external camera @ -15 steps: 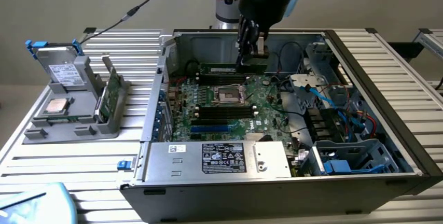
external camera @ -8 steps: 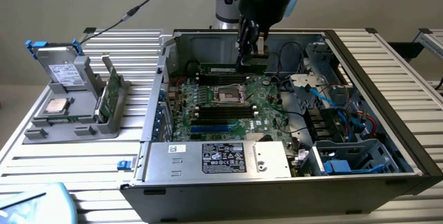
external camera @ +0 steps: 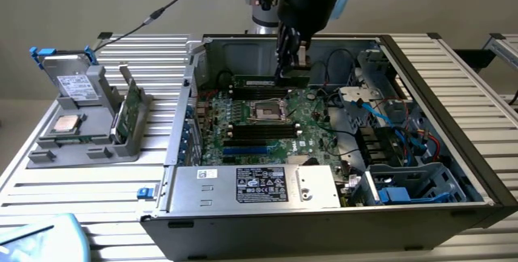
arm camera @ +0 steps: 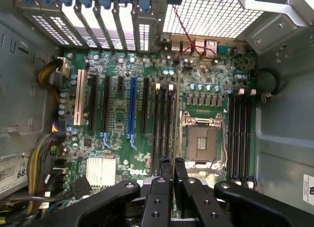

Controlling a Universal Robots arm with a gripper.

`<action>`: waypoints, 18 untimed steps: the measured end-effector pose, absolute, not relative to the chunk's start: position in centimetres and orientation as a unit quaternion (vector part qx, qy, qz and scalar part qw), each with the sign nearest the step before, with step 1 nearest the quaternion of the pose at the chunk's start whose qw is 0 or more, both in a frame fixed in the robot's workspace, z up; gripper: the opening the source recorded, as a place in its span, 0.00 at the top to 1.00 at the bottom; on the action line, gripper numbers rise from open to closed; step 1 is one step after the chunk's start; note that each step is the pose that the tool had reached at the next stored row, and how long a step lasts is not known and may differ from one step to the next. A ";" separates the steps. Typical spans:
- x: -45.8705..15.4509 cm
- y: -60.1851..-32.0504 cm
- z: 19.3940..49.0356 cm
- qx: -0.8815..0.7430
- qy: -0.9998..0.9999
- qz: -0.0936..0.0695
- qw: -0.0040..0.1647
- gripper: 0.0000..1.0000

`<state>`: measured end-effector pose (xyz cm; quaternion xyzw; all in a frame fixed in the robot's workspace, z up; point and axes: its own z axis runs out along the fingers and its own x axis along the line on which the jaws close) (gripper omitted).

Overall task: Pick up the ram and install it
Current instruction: 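Insert the ram into the slot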

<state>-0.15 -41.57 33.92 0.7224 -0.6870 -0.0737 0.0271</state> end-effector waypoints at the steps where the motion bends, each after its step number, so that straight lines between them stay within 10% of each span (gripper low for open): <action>1: -0.1 -41.6 33.7 0.723 -0.686 -0.074 0.027 0.86; 18: -0.7 -41.6 30.6 0.739 -0.669 -0.073 0.029 0.86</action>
